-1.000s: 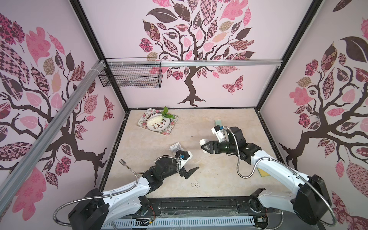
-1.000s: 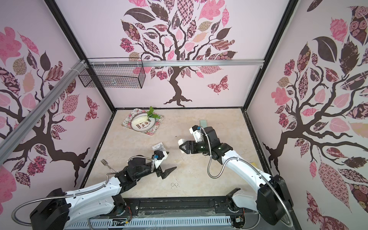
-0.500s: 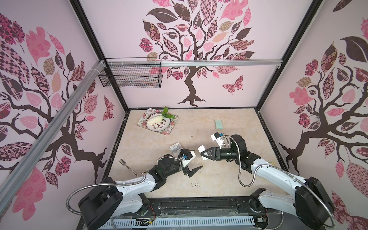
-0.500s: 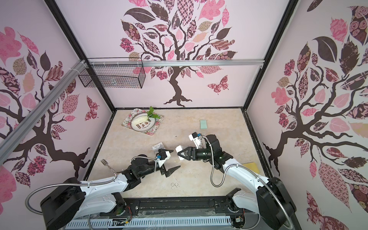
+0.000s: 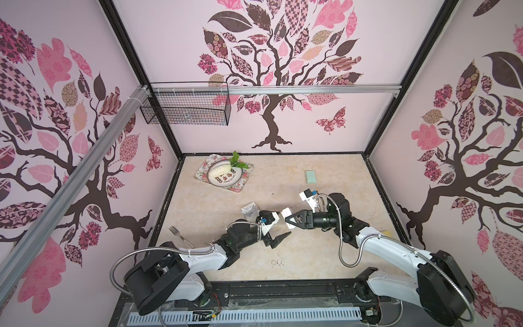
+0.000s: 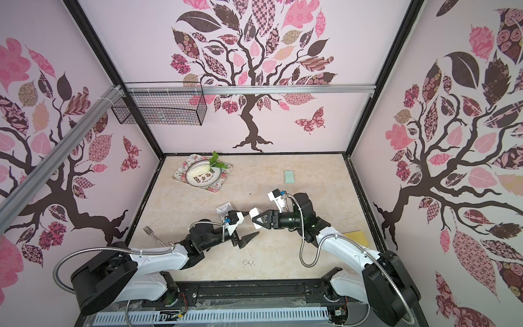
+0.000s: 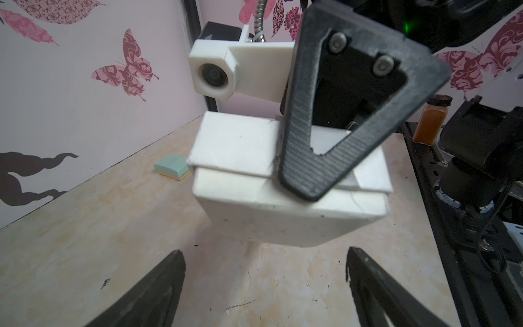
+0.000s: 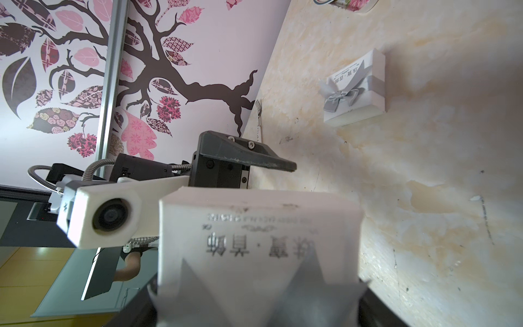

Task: Take the rings out of the lift-off lid box
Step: Open the lid on the jewelry box.

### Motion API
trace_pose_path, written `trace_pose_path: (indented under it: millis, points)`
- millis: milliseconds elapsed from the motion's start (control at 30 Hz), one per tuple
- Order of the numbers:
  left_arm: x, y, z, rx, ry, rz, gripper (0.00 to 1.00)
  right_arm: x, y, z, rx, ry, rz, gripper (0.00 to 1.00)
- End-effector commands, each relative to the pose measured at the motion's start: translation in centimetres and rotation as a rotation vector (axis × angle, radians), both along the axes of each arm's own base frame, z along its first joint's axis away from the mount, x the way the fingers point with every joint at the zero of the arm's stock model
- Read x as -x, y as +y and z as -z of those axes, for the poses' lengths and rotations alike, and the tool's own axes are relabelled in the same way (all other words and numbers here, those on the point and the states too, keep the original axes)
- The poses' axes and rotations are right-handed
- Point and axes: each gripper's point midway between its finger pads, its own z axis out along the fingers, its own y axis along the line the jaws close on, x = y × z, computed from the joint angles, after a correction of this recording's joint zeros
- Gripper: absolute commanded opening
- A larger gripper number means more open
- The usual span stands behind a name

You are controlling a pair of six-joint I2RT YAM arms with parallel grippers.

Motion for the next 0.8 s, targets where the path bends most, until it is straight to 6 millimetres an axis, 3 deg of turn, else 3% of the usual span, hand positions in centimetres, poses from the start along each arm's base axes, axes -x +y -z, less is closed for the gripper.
trace_pose_path:
  millis: [0,267,767]
  points:
    - [-0.40,-0.59,-3.35,0.071,-0.068,0.000,0.91,-0.56,0.27,-0.35,-0.029,0.037,0.009,0.76]
    - [-0.48,-0.84,-3.84,0.064,-0.082,0.008,0.91,-0.62,0.38,0.21,-0.027,0.050,0.003,0.76]
    - [0.11,-0.88,-3.80,0.049,-0.050,0.036,0.74,-0.41,0.44,0.26,-0.040,0.057,-0.006,0.76]
